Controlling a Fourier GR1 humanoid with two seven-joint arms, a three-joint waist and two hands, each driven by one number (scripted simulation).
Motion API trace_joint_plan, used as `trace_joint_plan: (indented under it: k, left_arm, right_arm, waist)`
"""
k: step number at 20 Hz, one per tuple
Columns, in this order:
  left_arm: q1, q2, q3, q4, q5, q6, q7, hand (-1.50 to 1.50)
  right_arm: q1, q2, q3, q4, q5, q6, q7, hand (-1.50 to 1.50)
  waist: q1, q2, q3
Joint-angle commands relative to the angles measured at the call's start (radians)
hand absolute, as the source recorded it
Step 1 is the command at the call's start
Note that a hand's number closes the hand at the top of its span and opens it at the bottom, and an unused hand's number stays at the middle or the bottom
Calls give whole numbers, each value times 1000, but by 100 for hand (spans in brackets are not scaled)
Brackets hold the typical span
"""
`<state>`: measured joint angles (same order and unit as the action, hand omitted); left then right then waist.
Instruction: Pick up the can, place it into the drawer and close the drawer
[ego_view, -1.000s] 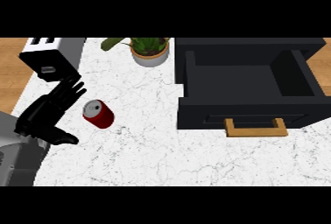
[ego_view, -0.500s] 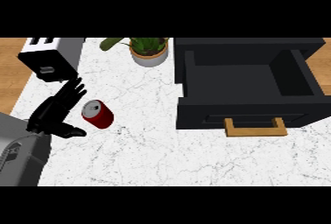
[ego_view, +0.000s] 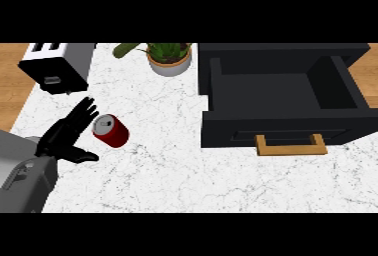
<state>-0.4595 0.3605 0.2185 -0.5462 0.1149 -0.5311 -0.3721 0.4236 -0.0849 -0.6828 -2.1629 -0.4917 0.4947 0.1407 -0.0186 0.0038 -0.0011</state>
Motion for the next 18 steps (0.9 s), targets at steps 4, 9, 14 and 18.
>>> trace_joint_plan:
  k: [4, 9, 14, 18]
  left_arm:
    - [-45, -11, 13, 153, -15, -37, -76, -150]
    - [-51, -38, -4, 269, -75, -10, -212, -150]
    - [-110, -47, 1, 351, -90, -4, -225, -150]
    - [-160, -47, 43, 377, -41, -47, -157, -150]
  right_arm:
    - [1, 48, -4, -56, 9, 4, 39, -150]
    - [18, -10, -84, 1, -102, 61, 29, -150]
    - [-40, 8, -52, -22, -42, 15, 70, -150]
    - [23, 21, -74, -57, -87, 57, 79, -150]
  waist:
    - [5, -2, 0]
    - [-7, 2, -1]
    - [-8, 5, -1]
    - [-13, 3, -1]
